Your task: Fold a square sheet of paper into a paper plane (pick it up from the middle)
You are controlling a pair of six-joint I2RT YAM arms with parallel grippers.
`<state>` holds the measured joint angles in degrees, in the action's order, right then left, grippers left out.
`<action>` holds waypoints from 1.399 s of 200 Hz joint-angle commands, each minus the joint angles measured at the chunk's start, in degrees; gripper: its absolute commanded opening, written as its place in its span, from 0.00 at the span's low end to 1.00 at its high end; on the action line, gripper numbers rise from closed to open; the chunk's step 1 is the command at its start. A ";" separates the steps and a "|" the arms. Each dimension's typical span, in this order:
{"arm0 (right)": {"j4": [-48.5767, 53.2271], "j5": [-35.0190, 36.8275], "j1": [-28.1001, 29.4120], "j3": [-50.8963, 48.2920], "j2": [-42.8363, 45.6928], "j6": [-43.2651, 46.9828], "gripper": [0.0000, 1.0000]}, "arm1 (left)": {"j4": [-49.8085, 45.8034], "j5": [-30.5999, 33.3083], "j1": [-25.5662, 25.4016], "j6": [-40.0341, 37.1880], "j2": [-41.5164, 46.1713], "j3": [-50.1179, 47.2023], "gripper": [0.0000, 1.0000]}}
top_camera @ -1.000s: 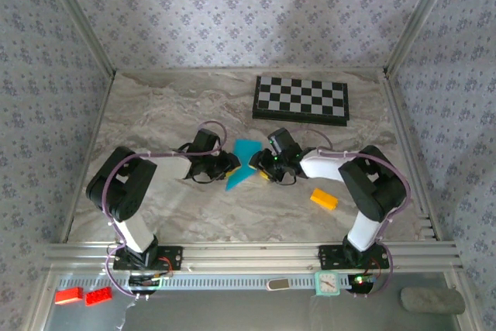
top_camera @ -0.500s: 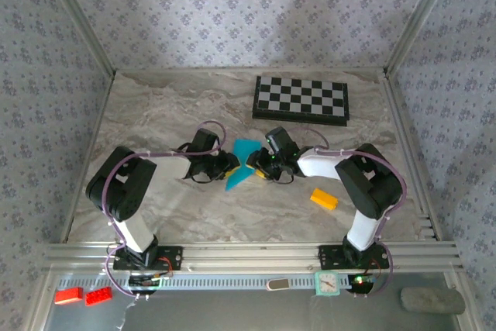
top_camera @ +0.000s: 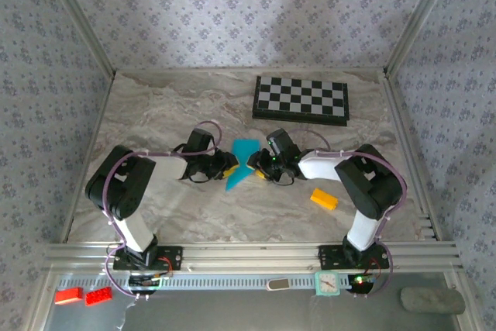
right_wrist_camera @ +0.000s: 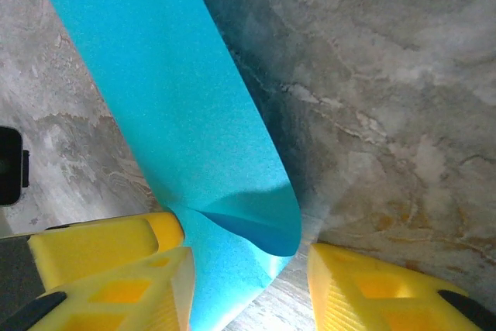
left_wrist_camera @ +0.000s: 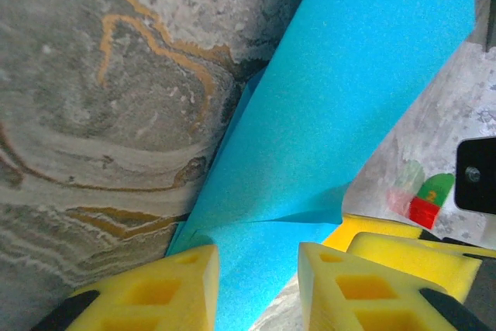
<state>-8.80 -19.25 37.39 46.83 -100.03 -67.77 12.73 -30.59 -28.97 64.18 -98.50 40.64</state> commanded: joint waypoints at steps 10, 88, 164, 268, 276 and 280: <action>0.80 0.69 -0.14 -0.85 0.93 -0.95 0.43 | -3.15 1.96 1.27 0.90 -3.90 -2.83 0.33; -5.95 -2.90 -0.12 -0.89 -0.60 -1.48 0.33 | -3.06 0.84 2.05 0.83 -3.80 -3.17 0.33; -6.49 -5.18 0.20 0.53 -3.30 -0.87 0.27 | -1.31 -1.35 2.96 1.17 -4.25 -3.24 0.34; -6.37 0.19 0.18 -0.84 2.13 1.05 0.05 | -6.05 0.06 3.14 -6.73 4.25 -0.42 0.45; -5.85 1.08 0.20 -1.03 3.11 1.23 0.04 | -7.74 1.53 2.88 -8.87 6.34 -0.09 0.46; -5.53 1.71 0.23 -1.16 3.55 1.32 0.04 | -8.55 2.39 2.79 -10.12 7.65 0.03 0.47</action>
<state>-15.86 -21.45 37.41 46.26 -100.33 -67.72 11.92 -34.20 -26.44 61.01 -96.57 39.83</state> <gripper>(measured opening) 0.062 0.453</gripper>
